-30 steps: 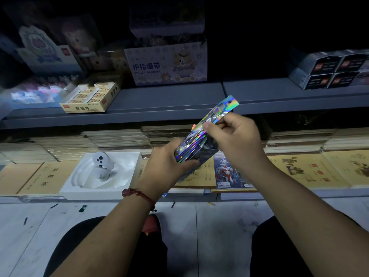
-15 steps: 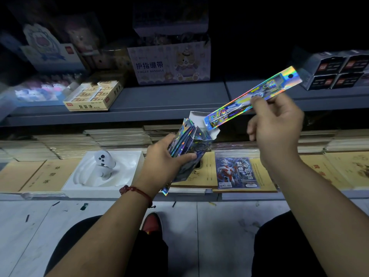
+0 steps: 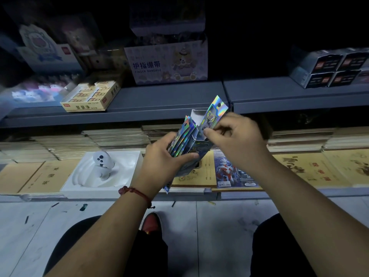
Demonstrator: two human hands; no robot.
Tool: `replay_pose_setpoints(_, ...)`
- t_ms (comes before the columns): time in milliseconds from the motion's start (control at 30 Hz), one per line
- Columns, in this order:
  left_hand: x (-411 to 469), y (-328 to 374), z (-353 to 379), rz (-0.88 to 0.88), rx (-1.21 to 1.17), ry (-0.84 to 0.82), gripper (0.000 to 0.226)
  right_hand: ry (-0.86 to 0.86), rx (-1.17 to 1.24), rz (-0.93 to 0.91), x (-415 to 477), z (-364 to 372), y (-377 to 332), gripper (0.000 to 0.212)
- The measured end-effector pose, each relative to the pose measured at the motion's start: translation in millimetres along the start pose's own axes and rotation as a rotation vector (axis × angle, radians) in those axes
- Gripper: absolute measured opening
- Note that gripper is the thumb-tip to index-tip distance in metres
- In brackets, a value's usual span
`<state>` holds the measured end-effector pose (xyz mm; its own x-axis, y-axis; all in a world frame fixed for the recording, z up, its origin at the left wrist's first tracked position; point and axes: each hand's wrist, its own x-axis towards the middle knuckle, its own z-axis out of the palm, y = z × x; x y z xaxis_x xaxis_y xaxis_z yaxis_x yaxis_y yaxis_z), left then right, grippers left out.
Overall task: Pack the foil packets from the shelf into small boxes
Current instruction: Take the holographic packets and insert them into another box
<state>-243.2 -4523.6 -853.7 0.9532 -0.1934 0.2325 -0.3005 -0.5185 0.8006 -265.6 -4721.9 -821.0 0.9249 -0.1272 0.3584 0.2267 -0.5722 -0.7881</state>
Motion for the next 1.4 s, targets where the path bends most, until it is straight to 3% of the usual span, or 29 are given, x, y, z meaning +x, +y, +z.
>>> replay_pose_setpoints(100,-0.3,0.2,0.3,0.014,0.022,-0.002,0.034,-0.071,-0.014,0.043,-0.7,-2.8,-3.4,0.031)
replay_pose_setpoints(200,0.2,-1.4,-1.3,0.011,0.055,-0.002,0.033,0.085,0.203,0.042,2.0,-7.1,-4.9,0.021)
replay_pose_setpoints(300,-0.1,-1.0,-2.1,0.027,0.095,-0.012,0.033,0.193,0.247,0.021,3.3,-8.0,-2.0,0.011)
replay_pose_setpoints(500,-3.6,2.4,0.1,0.14,0.122,-0.03,0.037,-0.13,-0.05,0.028,-2.3,-2.2,0.3,0.018)
replay_pose_setpoints(700,-1.8,-2.6,-0.9,0.121,0.121,-0.008,0.036,-0.068,0.061,0.128,-2.8,-14.9,-13.8,0.02)
replay_pose_setpoints(1200,-1.0,-7.5,3.0,0.169,0.157,-0.032,0.039,-0.439,0.052,0.246,-8.0,-12.0,-21.2,0.043)
replay_pose_setpoints(1400,-2.7,-1.8,3.5,0.182,0.113,-0.021,0.037,-0.37,0.012,0.233,-6.2,-15.2,-22.0,0.028)
